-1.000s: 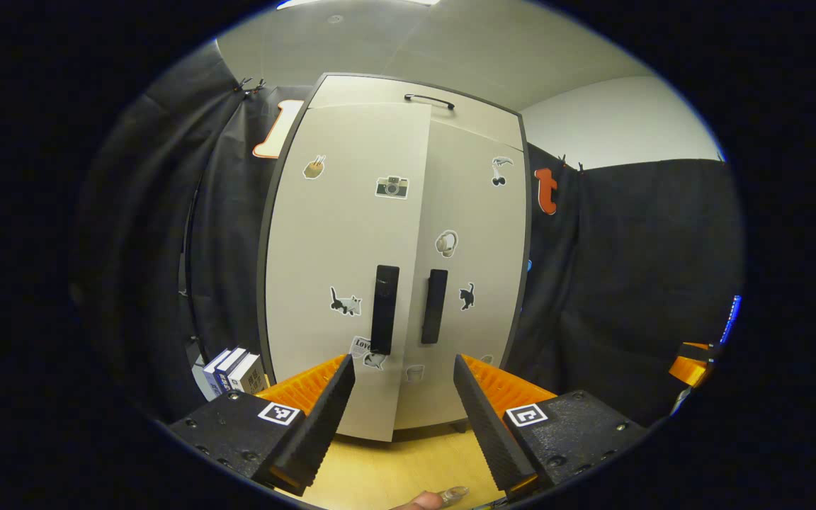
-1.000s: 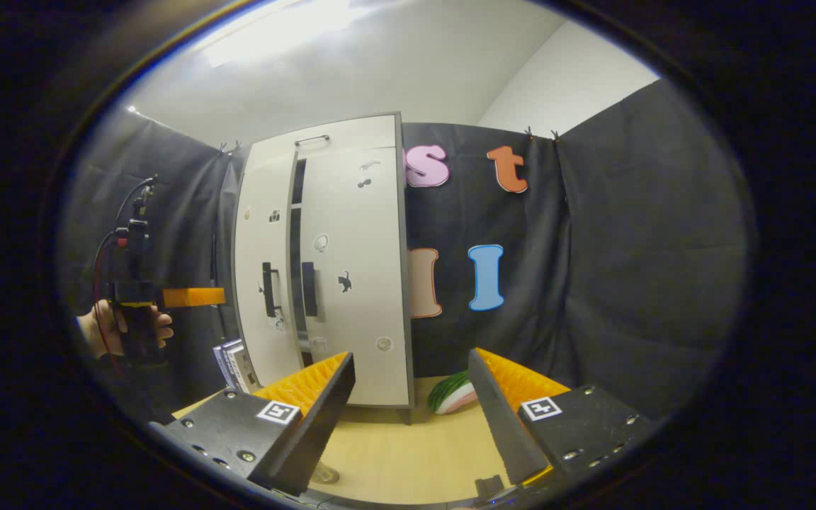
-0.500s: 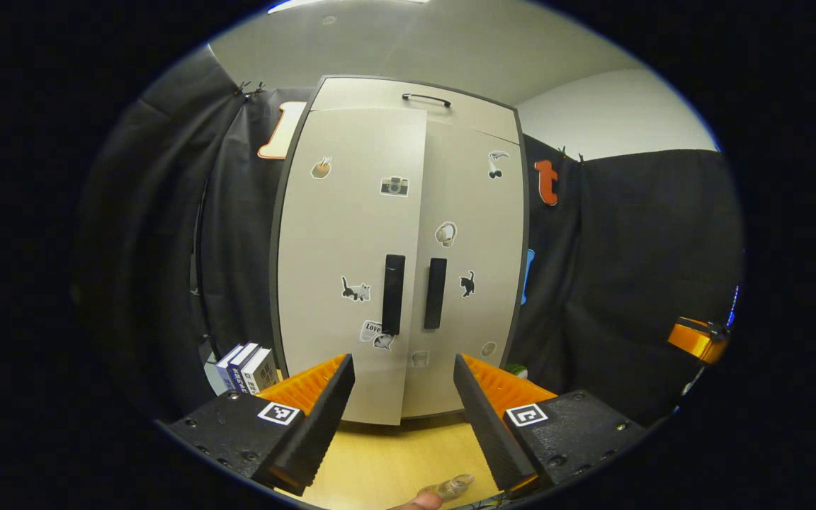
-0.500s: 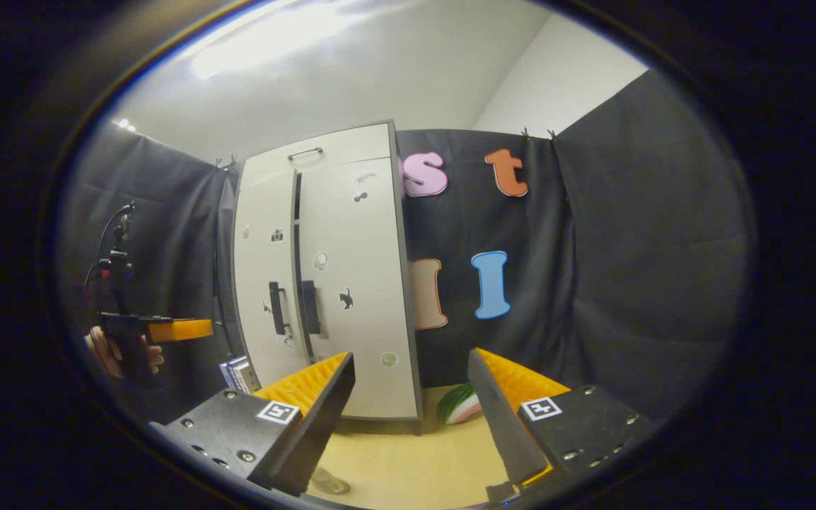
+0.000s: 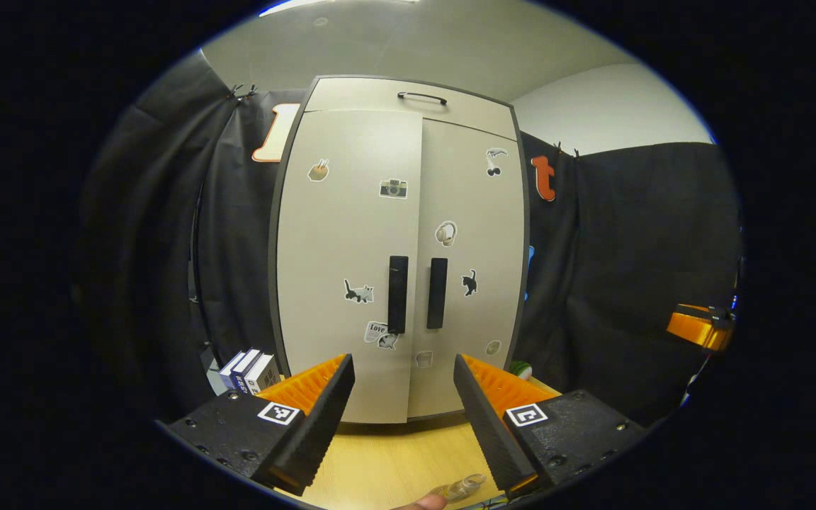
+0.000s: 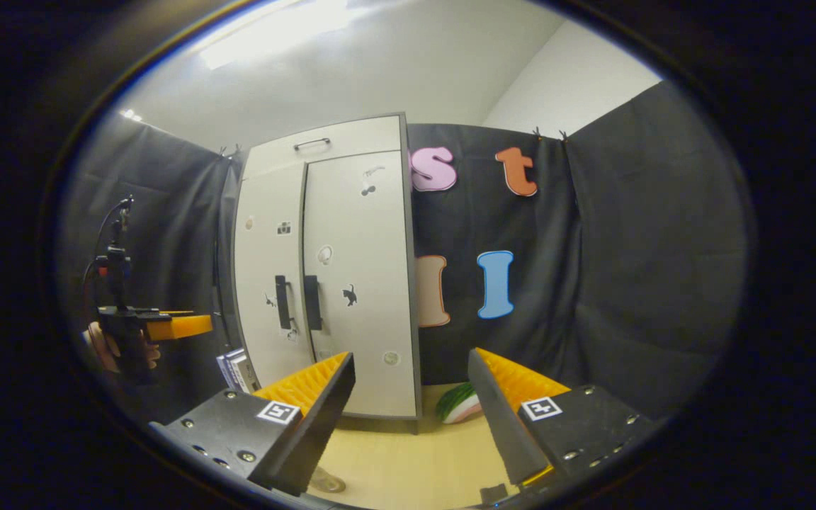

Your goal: Grasp the bottle in the cabinet with the left hand and place it on the coaster, then close the right door with the right hand and the left door with the left hand.

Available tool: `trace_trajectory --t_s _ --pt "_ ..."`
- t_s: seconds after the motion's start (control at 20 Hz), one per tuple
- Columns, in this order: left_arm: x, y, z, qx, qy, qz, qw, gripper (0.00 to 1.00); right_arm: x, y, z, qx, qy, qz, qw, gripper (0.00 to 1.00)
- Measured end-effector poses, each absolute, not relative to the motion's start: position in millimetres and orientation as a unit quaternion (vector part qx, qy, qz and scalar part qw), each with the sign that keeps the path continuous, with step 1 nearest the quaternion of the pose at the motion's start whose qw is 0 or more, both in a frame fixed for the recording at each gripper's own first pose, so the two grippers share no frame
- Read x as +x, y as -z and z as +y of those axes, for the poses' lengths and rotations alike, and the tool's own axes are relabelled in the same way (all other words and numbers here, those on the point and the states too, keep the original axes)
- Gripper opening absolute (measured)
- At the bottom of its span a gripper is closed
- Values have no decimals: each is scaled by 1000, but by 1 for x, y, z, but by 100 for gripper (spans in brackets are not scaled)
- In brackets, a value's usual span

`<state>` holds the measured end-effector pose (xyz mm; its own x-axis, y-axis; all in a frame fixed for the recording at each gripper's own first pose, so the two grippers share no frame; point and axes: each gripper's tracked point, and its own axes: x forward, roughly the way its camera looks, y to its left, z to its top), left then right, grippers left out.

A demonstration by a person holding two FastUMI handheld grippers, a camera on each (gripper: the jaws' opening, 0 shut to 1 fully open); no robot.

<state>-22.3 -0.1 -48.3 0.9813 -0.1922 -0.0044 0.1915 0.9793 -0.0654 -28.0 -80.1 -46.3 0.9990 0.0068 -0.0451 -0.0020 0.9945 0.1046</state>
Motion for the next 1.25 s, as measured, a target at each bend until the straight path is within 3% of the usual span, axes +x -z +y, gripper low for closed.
trace_trajectory --t_s 1.25 --pt "36 43 -18 -52 173 -6 984 90 6 30 -62 56 71 8 996 98"
